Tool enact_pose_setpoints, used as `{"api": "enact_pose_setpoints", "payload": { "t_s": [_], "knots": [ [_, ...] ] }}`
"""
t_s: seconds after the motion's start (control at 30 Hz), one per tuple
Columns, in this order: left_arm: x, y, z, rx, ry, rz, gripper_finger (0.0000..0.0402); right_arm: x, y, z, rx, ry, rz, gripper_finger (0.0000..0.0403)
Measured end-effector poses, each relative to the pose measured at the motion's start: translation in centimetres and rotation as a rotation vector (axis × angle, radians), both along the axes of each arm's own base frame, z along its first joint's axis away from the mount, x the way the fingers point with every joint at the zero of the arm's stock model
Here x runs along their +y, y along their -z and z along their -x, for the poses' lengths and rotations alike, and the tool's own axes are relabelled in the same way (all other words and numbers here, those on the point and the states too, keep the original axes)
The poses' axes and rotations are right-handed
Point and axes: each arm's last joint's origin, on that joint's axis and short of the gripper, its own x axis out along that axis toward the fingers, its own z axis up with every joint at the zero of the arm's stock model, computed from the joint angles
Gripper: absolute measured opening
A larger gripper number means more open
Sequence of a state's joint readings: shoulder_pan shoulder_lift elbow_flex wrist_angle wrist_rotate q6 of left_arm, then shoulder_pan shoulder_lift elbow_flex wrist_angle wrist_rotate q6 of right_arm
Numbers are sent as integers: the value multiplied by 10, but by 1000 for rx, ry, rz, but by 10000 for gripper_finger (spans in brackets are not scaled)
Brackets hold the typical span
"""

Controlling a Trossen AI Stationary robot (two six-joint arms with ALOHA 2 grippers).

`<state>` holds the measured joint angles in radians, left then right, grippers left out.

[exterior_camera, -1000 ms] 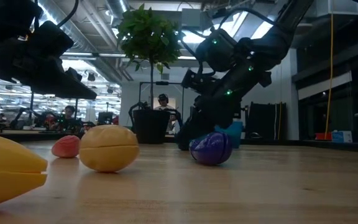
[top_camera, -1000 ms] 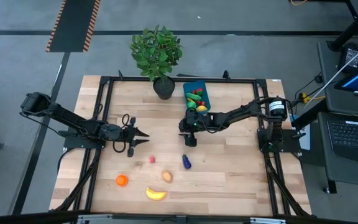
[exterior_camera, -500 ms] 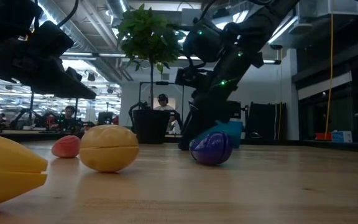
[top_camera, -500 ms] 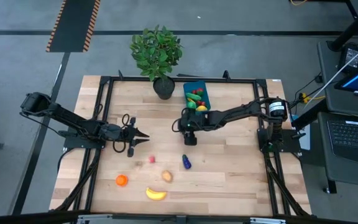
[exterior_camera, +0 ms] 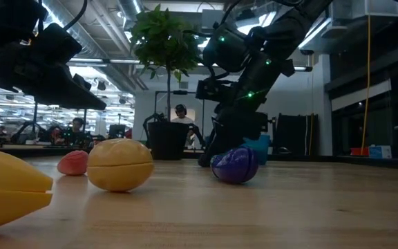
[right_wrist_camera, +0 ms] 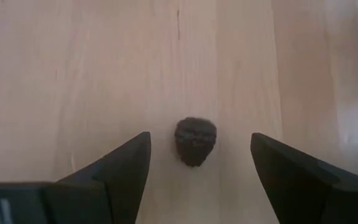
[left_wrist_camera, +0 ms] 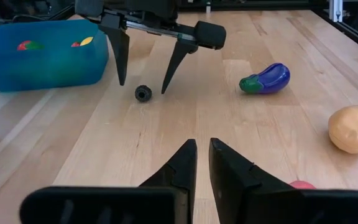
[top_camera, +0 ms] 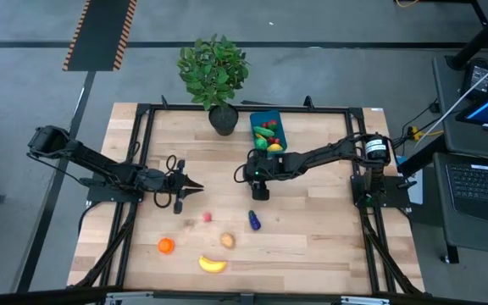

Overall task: Pick and placing Produce into tupperware
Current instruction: Put the blackberry into the blue bin

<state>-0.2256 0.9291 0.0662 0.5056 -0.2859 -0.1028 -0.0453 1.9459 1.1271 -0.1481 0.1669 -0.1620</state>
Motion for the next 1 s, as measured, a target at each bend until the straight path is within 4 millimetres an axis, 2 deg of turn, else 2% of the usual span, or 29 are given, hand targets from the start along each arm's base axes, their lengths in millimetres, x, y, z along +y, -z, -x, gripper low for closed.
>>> {"api": "enact_pose_setpoints", "payload": {
  "t_s": [0.27,0.5,0.77,1.0],
  "knots": [
    [0,0,0,4,0,-1,21,0,11,-3,14,-1,-2,277],
    [0,1,0,9,0,-2,9,0,12,-3,12,-2,-3,266],
    [0,1,0,10,0,-3,1,1,13,-3,14,-11,-20,195],
    [0,1,0,11,0,-3,19,1,14,-3,11,3,-57,131]
  ]
}}
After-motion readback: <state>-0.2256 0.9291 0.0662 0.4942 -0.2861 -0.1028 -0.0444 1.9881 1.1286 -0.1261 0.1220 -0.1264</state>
